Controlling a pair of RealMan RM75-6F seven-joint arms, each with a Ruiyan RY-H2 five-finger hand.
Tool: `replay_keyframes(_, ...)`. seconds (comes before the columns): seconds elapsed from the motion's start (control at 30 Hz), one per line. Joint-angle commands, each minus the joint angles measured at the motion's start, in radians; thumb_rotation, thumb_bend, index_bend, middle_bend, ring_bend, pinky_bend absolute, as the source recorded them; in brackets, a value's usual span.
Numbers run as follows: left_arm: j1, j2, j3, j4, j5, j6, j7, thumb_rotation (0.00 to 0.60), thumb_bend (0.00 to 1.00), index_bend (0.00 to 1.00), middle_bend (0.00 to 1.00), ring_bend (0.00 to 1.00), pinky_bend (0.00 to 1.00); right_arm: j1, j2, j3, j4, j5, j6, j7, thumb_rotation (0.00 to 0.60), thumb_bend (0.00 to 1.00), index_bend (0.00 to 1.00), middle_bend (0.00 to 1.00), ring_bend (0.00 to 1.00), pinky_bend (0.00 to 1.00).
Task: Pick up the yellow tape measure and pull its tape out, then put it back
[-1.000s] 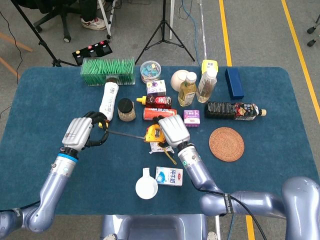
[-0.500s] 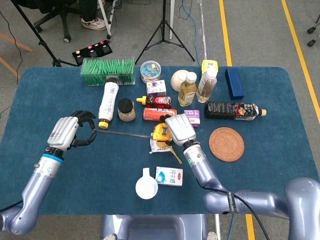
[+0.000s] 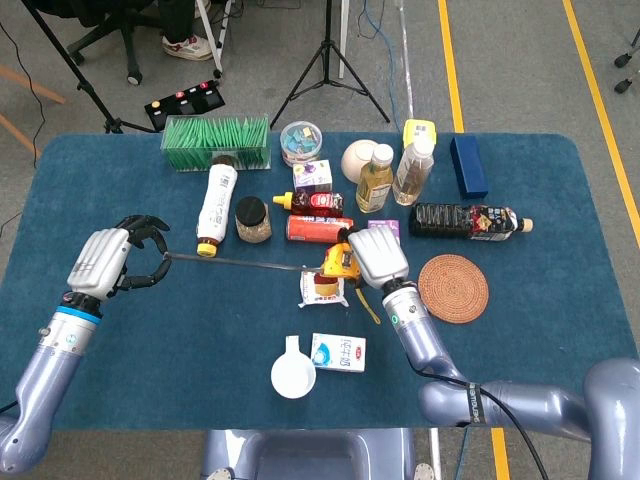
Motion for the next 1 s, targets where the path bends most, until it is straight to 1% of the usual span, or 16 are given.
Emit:
replay_keyframes(0.03,0.017,0.026,0.001,0.005,0.023,0.008,-0.030,0.600,0.45,0.56,0.33,0.23,0.42,-0.008,0.009,-0.004,0.001,0.002,-0.002,0.004,0.600,0.17,0.66,0.66,0.76,0.72)
replay_keyframes(0.43,0.079,0.113,0.017,0.055,0.089,0.018,-0.170,0.600,0.45,0.56,0.33,0.23,0.42,-0.041,0.043,-0.021,0.007,-0.004,-0.009,0.027,0.600,0.17,0.66,0.66,0.76,0.72)
replay_keyframes(0.7,0.111,0.154,0.013,0.091,0.099,0.025,-0.266,0.600,0.44,0.56,0.33,0.23,0.42,-0.051,0.046,-0.025,0.013,-0.006,-0.017,0.035,0.600,0.17,0.66,0.66,0.76,0.72)
replay_keyframes(0.87,0.108,0.155,0.015,0.089,0.115,0.018,-0.274,0.600,0.44,0.56,0.33,0.23,0.42,-0.052,0.044,-0.024,0.007,-0.012,-0.016,0.034,0.600,0.17,0.66,0.66,0.76,0.72)
replay_keyframes(1.0,0.091,0.139,0.014,0.071,0.122,0.005,-0.246,0.600,0.44,0.56,0.33,0.23,0.42,-0.052,0.043,-0.020,-0.004,-0.015,-0.009,0.029,0.600,0.17,0.67,0.66,0.76,0.72)
